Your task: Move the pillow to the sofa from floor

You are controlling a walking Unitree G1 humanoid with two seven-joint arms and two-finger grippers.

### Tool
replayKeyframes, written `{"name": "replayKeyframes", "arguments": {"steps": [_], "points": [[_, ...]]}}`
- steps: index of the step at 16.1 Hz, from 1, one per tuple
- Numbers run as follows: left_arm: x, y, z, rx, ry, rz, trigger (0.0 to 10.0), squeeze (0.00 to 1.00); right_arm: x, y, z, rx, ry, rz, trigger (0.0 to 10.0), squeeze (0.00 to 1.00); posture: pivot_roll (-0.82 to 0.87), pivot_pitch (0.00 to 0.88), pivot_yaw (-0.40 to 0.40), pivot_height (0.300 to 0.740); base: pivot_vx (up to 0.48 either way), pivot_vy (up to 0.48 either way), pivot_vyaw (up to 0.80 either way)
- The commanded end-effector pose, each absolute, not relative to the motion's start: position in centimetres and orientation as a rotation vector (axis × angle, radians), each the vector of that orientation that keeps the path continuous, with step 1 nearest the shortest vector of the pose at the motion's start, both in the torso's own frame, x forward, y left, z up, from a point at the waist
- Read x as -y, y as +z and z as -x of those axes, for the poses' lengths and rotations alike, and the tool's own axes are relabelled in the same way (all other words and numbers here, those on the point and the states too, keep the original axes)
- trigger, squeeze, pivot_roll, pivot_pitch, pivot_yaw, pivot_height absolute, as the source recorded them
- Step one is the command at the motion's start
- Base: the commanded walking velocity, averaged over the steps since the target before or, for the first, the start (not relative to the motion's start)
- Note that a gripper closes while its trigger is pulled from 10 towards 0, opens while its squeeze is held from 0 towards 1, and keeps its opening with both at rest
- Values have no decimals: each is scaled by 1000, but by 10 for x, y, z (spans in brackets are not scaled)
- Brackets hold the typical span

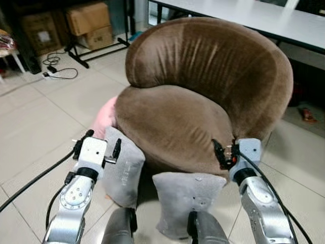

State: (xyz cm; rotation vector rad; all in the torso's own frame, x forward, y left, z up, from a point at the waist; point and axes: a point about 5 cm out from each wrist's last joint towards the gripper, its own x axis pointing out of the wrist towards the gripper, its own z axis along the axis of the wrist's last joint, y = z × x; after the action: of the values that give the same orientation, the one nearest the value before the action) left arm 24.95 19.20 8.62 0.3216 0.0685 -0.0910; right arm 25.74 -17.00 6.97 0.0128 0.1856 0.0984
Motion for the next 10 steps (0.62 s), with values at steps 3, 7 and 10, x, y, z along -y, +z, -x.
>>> {"name": "replayKeyframes", "arguments": {"steps": [3,7,10], "points": [[-190,85,-251,-71,-128,-332,10000,961,175,70,-263,-192,95,1,10000,0,34,0,-32,569,0,0,0],[-188,81,-256,-86,-165,-339,10000,957,176,66,-273,-225,116,3,10000,0,39,0,-41,529,0,0,0],[-187,76,-259,-100,-182,-342,10000,965,174,64,-280,-237,137,-4,10000,0,37,0,-46,504,0,0,0]]}}
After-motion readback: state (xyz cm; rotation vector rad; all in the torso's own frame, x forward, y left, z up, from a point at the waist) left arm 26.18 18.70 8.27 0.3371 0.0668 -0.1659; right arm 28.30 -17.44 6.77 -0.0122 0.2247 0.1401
